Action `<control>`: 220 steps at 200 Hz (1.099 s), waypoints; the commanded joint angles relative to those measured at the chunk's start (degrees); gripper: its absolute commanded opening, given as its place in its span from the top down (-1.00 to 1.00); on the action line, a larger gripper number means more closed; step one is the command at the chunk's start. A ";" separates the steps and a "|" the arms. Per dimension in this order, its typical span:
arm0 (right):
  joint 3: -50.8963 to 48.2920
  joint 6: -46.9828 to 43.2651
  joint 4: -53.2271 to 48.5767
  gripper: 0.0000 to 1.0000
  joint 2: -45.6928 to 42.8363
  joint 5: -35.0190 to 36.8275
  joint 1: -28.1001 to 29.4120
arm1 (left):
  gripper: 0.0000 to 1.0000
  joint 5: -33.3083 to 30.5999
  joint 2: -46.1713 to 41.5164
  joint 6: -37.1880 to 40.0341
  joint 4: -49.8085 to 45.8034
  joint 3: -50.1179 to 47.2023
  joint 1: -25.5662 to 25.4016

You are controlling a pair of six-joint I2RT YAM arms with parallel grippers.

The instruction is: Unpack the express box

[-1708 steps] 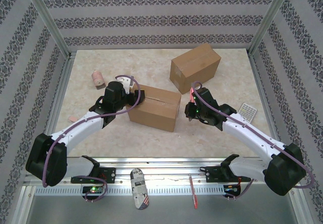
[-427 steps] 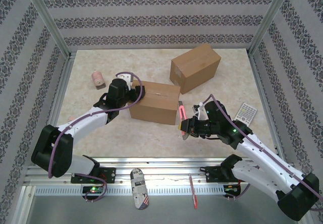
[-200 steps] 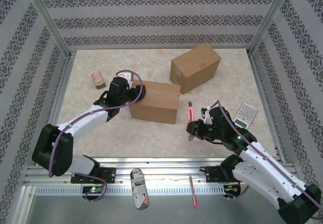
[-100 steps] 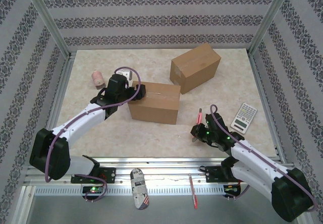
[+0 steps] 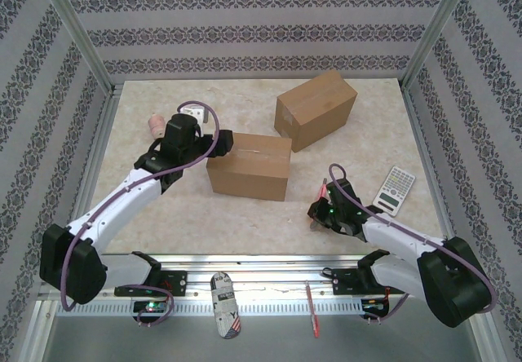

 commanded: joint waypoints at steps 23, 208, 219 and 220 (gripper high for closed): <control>-2.37 1.73 7.72 1.00 8.10 3.87 -0.51 | -0.93 0.13 -2.15 1.40 -4.36 1.83 0.24; -2.02 4.42 -14.18 -0.69 -14.41 10.85 -1.66 | -0.63 3.63 -9.79 -1.96 -25.15 4.83 0.23; 0.12 2.32 -17.58 -0.81 -17.21 10.85 -2.51 | -0.44 4.65 -10.49 -2.86 -26.99 4.34 0.24; 0.35 2.04 -17.84 -0.82 -17.53 10.82 -2.69 | -0.42 4.74 -10.56 -2.89 -27.17 4.31 0.24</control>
